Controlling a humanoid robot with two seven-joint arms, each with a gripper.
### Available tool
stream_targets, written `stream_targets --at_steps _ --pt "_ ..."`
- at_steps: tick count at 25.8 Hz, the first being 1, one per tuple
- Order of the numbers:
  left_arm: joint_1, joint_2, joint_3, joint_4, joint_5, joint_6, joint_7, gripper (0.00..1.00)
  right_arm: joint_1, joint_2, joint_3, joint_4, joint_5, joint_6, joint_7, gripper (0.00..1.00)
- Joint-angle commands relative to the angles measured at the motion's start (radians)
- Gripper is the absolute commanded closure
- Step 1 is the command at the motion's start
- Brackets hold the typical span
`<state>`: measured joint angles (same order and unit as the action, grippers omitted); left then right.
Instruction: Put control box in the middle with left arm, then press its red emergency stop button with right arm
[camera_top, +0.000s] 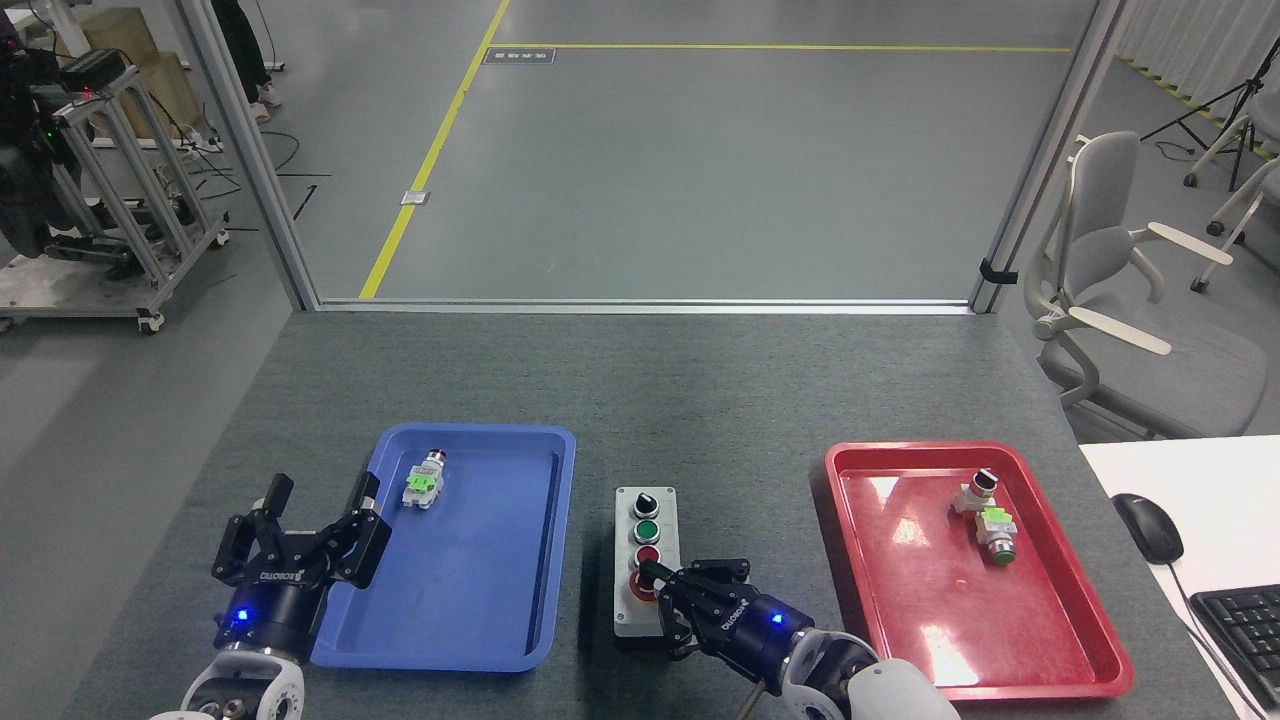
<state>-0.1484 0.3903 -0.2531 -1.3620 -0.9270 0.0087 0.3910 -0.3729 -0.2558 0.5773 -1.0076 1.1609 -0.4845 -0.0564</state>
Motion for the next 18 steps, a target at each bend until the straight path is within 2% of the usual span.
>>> stream_targets --at_steps 1,2,3,6,8,12,15,18 --pt "0.003 -0.05 -0.003 -0.002 -0.015 -0.006 0.002 0.01 -0.004 0.01 -0.066 -0.026 -0.061 0.009 0.079 0.53" --pt "0.003 -0.067 -0.003 0.004 -0.018 -0.006 0.003 0.01 -0.004 0.012 -0.129 -0.029 -0.113 0.01 0.079 0.08" --pt "0.001 -0.076 -0.003 0.009 -0.023 -0.004 0.005 0.01 -0.003 0.013 -0.185 -0.04 -0.172 0.006 0.079 0.02" --pt "0.001 -0.09 0.0 0.023 -0.029 -0.004 0.014 0.0 -0.009 0.029 -0.278 -0.074 -0.377 0.0 0.078 0.01" --pt "0.001 -0.103 0.0 0.032 -0.027 -0.004 0.012 0.0 -0.024 0.015 -0.292 -0.091 -0.466 -0.002 0.076 0.01" --pt "-0.007 -0.11 -0.002 0.034 -0.032 0.007 0.0 0.0 -0.027 -0.054 -0.393 -0.098 -0.486 0.0 0.078 0.01" --pt "-0.007 -0.108 0.0 0.034 -0.03 0.002 0.002 0.0 -0.023 -0.079 -0.415 -0.098 -0.472 0.026 0.078 0.02" --pt "-0.007 -0.11 0.0 0.034 -0.029 0.001 0.009 0.0 -0.017 -0.131 -0.416 -0.105 -0.448 0.112 0.07 0.03"
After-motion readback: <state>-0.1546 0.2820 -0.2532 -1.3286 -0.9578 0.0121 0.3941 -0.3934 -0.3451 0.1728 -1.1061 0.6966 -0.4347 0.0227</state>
